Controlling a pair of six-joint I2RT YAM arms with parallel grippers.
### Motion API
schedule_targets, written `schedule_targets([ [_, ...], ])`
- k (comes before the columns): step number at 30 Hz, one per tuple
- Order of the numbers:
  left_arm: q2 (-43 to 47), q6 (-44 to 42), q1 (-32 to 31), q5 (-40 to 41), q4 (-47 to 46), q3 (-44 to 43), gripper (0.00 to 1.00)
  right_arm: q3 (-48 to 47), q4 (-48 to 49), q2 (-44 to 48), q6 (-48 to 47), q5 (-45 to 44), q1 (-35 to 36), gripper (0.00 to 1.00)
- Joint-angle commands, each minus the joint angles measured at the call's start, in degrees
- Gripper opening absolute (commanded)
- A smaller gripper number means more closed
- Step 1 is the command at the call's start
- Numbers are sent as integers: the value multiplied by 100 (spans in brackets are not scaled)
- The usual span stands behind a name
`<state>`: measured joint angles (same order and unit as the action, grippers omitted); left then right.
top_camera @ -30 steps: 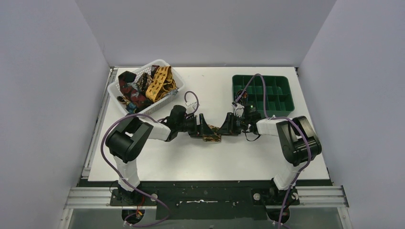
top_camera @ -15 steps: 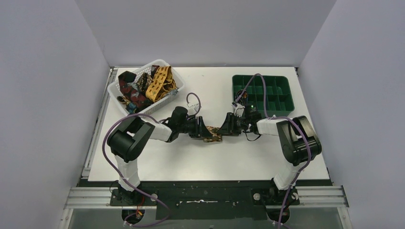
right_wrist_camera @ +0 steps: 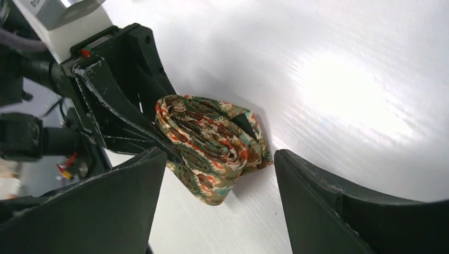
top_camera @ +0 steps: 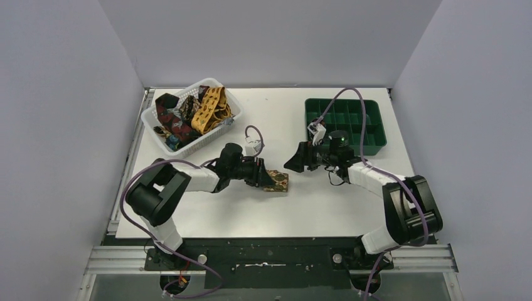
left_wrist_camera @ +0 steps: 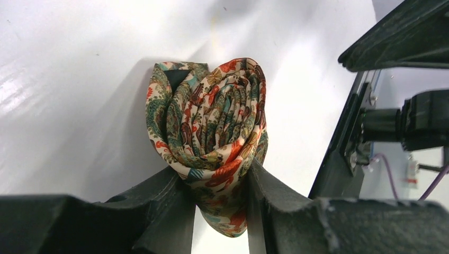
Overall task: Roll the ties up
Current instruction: Pick up the tie at the center of the board.
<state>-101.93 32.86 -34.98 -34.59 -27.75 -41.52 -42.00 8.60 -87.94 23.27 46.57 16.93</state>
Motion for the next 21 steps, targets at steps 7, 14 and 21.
schedule_targets([
  [7,1569,-2349,-267,253,1055,640,0,-381,-486,182,-4208,1683,346,80],
  [14,2038,-3112,-484,906,1606,963,0,-1134,-2825,-282,-7072,2466,681,80],
  [21,2520,-3330,-940,1473,1754,896,0,-1036,-2371,-105,-6989,2267,1173,84],
])
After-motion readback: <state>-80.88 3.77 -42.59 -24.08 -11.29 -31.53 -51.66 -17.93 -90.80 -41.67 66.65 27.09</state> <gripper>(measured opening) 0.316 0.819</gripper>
